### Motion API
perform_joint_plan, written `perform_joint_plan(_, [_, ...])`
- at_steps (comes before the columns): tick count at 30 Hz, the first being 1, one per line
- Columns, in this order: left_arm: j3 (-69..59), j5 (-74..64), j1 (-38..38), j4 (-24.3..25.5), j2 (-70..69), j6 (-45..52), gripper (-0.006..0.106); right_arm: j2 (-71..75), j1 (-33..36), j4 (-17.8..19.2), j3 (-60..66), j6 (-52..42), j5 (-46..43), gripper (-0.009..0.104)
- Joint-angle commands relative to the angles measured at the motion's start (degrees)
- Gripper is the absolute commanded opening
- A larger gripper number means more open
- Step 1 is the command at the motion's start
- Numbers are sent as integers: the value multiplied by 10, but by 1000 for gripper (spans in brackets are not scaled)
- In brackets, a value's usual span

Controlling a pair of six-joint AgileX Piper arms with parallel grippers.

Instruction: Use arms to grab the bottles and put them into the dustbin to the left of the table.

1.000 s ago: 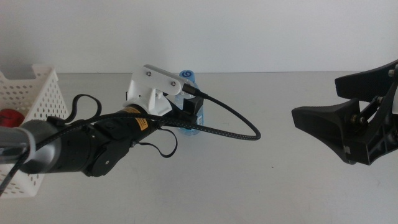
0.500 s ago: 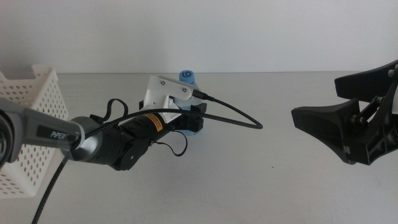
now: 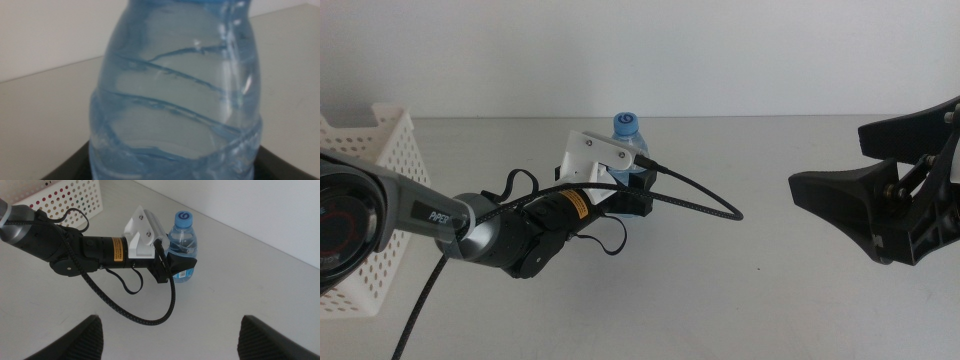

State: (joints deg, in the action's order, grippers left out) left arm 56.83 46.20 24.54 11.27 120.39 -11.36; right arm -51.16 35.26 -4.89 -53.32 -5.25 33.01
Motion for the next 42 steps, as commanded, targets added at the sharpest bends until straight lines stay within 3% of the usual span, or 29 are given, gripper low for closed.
perform_joint_plan(1, [15, 29, 0, 11, -41, -14, 27, 6, 2, 5, -22, -3, -39, 71])
perform_joint_plan(6, [15, -70, 0, 5, -109, -29, 11, 6, 2, 5, -22, -3, -39, 71])
perform_joint_plan(14, [21, -259, 0, -4, -266, -29, 11, 6, 2, 5, -22, -3, -39, 71])
perform_joint_plan(23, [135, -581, -13, 2, -369, 7, 11, 6, 2, 5, -22, -3, -39, 71])
perform_joint_plan(26, [180, -684, -38, -10, -377, 45, 11, 6, 2, 5, -22, -3, -39, 71])
perform_joint_plan(31, [249, -868, -122, -78, -378, 137, 9, 6, 2, 5, -22, -3, -39, 71])
perform_joint_plan(42, [301, -1015, -288, -76, -377, 221, 7, 6, 2, 5, -22, -3, -39, 71])
